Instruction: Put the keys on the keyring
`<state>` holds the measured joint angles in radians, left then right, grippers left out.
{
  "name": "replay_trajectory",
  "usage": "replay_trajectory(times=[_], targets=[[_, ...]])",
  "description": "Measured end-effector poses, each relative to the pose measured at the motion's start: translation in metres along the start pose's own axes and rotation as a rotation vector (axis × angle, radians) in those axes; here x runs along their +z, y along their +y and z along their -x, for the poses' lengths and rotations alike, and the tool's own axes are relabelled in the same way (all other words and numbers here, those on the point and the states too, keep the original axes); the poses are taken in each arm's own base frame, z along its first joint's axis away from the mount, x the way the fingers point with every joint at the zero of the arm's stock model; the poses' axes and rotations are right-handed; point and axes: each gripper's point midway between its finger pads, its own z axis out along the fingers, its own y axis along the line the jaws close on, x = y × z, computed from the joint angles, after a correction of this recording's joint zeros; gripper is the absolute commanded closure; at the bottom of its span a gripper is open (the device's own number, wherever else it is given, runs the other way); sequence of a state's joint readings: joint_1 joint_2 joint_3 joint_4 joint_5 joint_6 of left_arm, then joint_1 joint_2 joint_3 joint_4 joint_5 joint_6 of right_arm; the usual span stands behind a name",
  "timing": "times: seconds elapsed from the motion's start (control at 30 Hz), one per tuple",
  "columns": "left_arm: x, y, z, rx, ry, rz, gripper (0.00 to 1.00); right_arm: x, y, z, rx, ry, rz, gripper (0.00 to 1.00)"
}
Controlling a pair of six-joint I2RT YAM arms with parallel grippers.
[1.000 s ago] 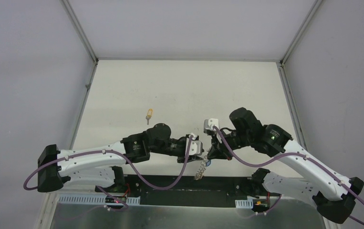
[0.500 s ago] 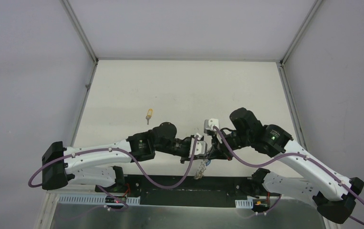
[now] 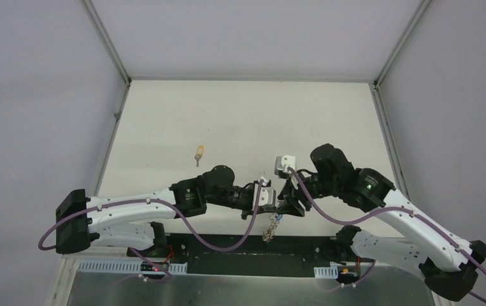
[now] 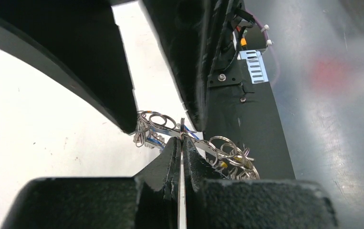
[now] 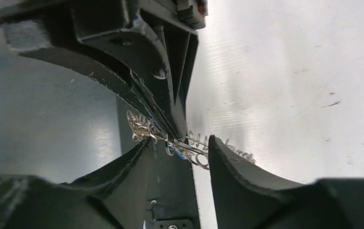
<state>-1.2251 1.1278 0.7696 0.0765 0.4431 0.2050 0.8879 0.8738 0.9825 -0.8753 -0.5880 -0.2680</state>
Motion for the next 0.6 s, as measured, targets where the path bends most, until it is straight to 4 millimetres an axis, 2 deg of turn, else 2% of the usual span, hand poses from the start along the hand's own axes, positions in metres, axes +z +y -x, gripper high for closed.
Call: replay_trajectory(times=[0.1, 0.23, 0.43, 0.6], targets=[[0.0, 0.002, -0.004, -0.017, -0.004, 0.019, 1.0, -0.005, -0.006, 0.007, -0.022, -0.045, -0.057, 0.36], [-0.001, 0.008, -0.001, -0.044, -0.02, 0.041, 1.0, -0.013, -0.011, 0.013, -0.049, -0.118, -0.118, 0.34], [-0.011, 0.04, 0.008, -0.146, -0.111, 0.118, 1.0, -0.018, -0.015, 0.022, -0.045, -0.217, -0.169, 0.37], [-0.024, 0.064, 0.006, -0.238, -0.202, 0.169, 1.0, -0.014, -0.023, 0.024, 0.008, -0.268, -0.194, 0.44]])
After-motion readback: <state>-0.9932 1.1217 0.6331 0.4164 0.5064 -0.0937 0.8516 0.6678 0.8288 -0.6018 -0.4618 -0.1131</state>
